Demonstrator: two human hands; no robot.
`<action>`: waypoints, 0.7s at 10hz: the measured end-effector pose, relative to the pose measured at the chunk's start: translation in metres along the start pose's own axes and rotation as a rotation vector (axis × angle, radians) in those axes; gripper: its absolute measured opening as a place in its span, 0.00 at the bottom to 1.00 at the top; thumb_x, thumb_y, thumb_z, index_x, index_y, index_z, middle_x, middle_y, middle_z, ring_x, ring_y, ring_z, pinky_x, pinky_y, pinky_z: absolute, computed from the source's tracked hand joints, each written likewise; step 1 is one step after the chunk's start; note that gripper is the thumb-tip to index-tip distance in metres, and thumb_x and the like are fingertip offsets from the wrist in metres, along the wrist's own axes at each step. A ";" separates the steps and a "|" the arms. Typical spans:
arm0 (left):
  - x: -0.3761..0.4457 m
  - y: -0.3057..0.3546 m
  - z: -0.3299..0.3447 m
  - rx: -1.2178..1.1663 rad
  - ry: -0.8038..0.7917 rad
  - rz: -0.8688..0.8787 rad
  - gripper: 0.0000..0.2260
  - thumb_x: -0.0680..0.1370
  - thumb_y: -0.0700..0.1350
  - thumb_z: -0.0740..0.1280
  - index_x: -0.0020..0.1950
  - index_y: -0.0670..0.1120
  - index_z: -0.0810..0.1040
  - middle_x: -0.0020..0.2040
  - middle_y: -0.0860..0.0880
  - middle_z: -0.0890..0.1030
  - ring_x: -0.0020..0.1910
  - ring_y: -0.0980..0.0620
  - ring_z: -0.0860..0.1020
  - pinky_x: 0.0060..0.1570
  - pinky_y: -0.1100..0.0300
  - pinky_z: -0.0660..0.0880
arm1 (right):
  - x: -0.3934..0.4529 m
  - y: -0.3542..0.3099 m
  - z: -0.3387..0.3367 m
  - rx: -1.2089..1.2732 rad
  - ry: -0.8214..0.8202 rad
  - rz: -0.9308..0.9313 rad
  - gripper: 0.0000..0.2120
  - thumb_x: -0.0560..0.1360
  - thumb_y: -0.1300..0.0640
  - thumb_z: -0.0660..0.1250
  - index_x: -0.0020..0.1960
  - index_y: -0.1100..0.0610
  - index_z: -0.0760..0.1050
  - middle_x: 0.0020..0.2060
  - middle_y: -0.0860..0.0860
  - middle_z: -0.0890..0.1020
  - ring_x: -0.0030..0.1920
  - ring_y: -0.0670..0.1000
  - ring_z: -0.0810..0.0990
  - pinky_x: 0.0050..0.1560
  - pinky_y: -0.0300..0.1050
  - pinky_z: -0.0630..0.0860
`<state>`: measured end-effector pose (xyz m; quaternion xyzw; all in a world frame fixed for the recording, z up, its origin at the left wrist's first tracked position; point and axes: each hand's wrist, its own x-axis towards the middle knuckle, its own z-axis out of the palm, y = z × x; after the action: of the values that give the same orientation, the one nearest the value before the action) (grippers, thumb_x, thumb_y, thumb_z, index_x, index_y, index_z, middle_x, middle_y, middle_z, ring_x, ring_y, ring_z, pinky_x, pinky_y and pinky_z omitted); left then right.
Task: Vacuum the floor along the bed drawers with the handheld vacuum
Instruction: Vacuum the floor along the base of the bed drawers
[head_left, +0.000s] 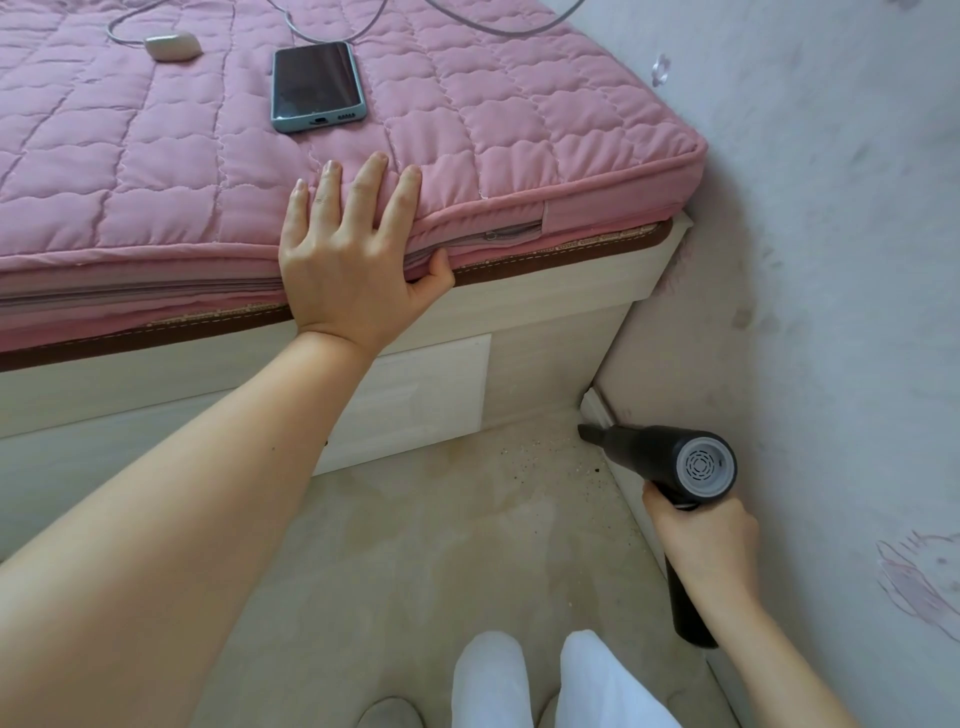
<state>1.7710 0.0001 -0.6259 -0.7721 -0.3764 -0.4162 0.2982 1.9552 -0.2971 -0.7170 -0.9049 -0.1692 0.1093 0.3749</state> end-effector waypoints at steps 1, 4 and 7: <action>0.000 0.000 0.000 -0.001 0.002 0.001 0.25 0.78 0.61 0.59 0.69 0.49 0.78 0.66 0.44 0.80 0.64 0.35 0.78 0.64 0.38 0.74 | -0.002 -0.003 0.002 0.030 0.005 0.006 0.11 0.67 0.53 0.73 0.32 0.55 0.73 0.28 0.54 0.79 0.37 0.61 0.78 0.39 0.49 0.76; 0.001 0.000 0.001 -0.003 0.020 -0.004 0.25 0.78 0.61 0.59 0.68 0.49 0.79 0.66 0.44 0.80 0.64 0.35 0.78 0.64 0.39 0.74 | -0.005 -0.002 0.016 0.032 -0.044 -0.024 0.10 0.66 0.50 0.73 0.34 0.54 0.75 0.27 0.53 0.79 0.34 0.60 0.79 0.36 0.52 0.77; 0.000 0.001 0.001 -0.004 0.019 -0.002 0.25 0.79 0.61 0.59 0.68 0.49 0.79 0.66 0.44 0.80 0.64 0.35 0.78 0.64 0.39 0.74 | -0.005 -0.014 0.022 -0.016 -0.097 -0.113 0.09 0.67 0.52 0.72 0.37 0.55 0.75 0.29 0.53 0.80 0.37 0.60 0.79 0.37 0.50 0.77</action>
<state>1.7719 0.0006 -0.6261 -0.7684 -0.3733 -0.4247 0.2998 1.9400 -0.2757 -0.7221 -0.8905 -0.2388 0.1305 0.3646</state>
